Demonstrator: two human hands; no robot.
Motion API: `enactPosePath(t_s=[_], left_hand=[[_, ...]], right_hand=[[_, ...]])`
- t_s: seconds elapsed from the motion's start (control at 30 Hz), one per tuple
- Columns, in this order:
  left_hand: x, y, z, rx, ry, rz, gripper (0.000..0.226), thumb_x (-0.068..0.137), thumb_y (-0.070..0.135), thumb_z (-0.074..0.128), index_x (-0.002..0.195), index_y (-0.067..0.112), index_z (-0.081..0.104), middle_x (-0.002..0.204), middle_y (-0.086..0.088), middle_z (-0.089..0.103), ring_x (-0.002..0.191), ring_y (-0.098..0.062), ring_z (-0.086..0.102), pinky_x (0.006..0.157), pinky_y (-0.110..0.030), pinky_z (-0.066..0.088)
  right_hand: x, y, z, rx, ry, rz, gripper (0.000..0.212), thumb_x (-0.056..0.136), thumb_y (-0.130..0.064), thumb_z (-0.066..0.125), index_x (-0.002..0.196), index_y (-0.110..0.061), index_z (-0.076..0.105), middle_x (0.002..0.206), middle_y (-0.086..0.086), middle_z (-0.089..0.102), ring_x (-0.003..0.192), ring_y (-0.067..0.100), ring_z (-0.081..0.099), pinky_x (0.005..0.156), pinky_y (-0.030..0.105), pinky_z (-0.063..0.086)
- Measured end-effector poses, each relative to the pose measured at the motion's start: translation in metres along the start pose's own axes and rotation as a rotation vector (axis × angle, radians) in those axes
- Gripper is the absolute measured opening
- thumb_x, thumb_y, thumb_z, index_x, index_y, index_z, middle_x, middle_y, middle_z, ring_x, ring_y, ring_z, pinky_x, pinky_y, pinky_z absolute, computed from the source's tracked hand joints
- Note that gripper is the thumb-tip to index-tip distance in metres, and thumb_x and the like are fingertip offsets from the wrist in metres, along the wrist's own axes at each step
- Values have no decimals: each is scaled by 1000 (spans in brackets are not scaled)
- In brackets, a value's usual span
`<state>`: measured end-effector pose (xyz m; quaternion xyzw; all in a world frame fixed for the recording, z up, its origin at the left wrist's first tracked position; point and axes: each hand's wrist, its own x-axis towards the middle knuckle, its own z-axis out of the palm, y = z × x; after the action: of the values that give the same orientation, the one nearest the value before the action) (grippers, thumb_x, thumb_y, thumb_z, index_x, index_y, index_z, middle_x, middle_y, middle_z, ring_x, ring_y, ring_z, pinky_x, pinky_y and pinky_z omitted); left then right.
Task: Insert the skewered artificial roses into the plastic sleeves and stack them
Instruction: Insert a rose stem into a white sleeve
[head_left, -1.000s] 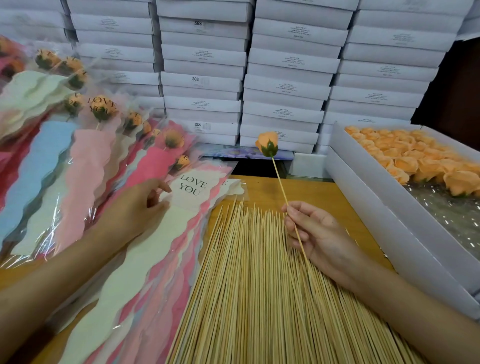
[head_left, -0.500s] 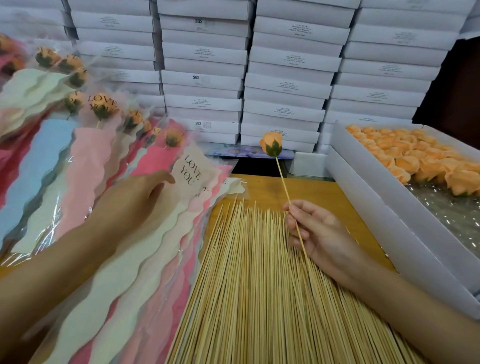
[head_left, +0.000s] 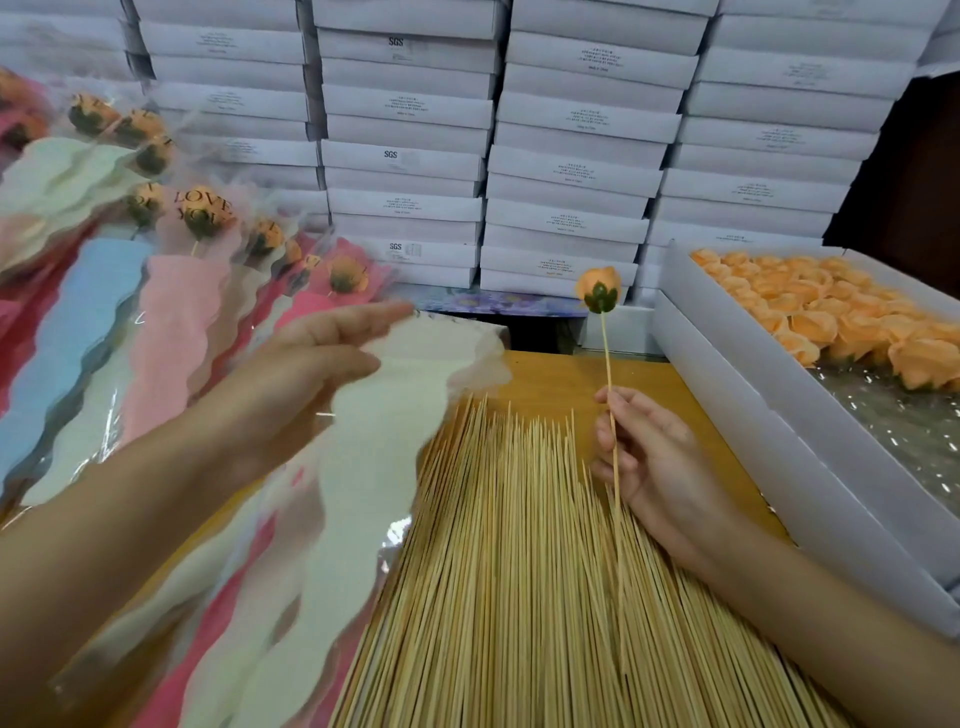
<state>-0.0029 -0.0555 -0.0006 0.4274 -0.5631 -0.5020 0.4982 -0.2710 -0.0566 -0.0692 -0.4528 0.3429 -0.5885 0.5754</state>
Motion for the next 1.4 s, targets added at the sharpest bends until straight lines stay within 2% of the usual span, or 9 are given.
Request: enactPosePath(t_s=[0.17, 0.27, 0.57, 0.8, 0.9, 0.97, 1.1, 1.27, 1.4], left_hand=[[-4, -15, 7, -30, -269, -270, 55, 75, -13, 60, 124, 11, 62, 118, -3, 68, 83, -25, 57, 69, -29, 49], [-7, -22, 7, 121, -410, -338, 46, 77, -2, 69, 121, 12, 65, 101, -8, 70, 78, -19, 62, 68, -25, 55], [-3, -43, 10, 376, -278, -168, 10, 84, 1, 71, 77, 8, 70, 58, -10, 62, 48, -12, 56, 45, -16, 44], [-5, -44, 6, 316, -469, -258, 69, 78, -8, 71, 133, 28, 51, 81, 10, 72, 56, -11, 58, 51, -21, 48], [-6, -44, 3, 271, -524, -313, 86, 70, -2, 72, 142, 33, 41, 115, -37, 55, 74, -29, 53, 54, -23, 50], [-7, -45, 3, 233, -548, -314, 85, 70, -2, 73, 140, 35, 43, 113, -46, 47, 88, -36, 53, 62, -25, 54], [-6, -47, 7, 223, -488, -151, 59, 76, 11, 78, 128, 33, 61, 81, -21, 56, 82, -28, 58, 86, -33, 47], [-5, -59, 21, 138, -143, 55, 16, 82, 9, 73, 96, 17, 76, 71, -15, 62, 60, -23, 53, 57, -22, 44], [-3, -71, 22, 146, -112, 90, 14, 82, 4, 73, 95, 8, 71, 49, 6, 51, 39, -9, 43, 43, -14, 38]], right_hand=[[2, 2, -4, -4, 94, -16, 14, 101, -16, 45, 99, -12, 59, 59, -3, 54, 42, 4, 38, 45, 18, 39], [3, 3, -7, -16, 111, -14, 14, 101, -17, 46, 100, -13, 59, 60, -3, 54, 44, 4, 38, 47, 19, 40], [1, 4, -5, -84, 92, -10, 16, 102, -18, 45, 100, -13, 61, 60, -4, 53, 47, 6, 38, 49, 20, 41], [2, 5, -7, -106, 92, -14, 16, 102, -18, 45, 100, -14, 61, 61, -4, 54, 48, 6, 39, 50, 21, 41], [2, 5, -7, -106, 90, -16, 17, 102, -18, 45, 99, -15, 62, 61, -4, 55, 47, 5, 40, 50, 20, 42], [1, 5, -7, -105, 90, -16, 17, 102, -18, 45, 99, -15, 62, 61, -4, 55, 47, 5, 40, 49, 20, 42], [1, 3, -6, -114, 95, -25, 17, 102, -18, 45, 100, -14, 62, 60, -4, 55, 46, 5, 40, 50, 20, 41], [-1, -5, 2, -184, 119, -87, 18, 103, -17, 44, 107, -14, 61, 62, -6, 55, 47, 4, 39, 53, 23, 38], [-1, -24, 14, -213, 192, -205, 19, 103, -12, 43, 110, -17, 60, 64, -8, 57, 48, 4, 40, 52, 20, 40]])
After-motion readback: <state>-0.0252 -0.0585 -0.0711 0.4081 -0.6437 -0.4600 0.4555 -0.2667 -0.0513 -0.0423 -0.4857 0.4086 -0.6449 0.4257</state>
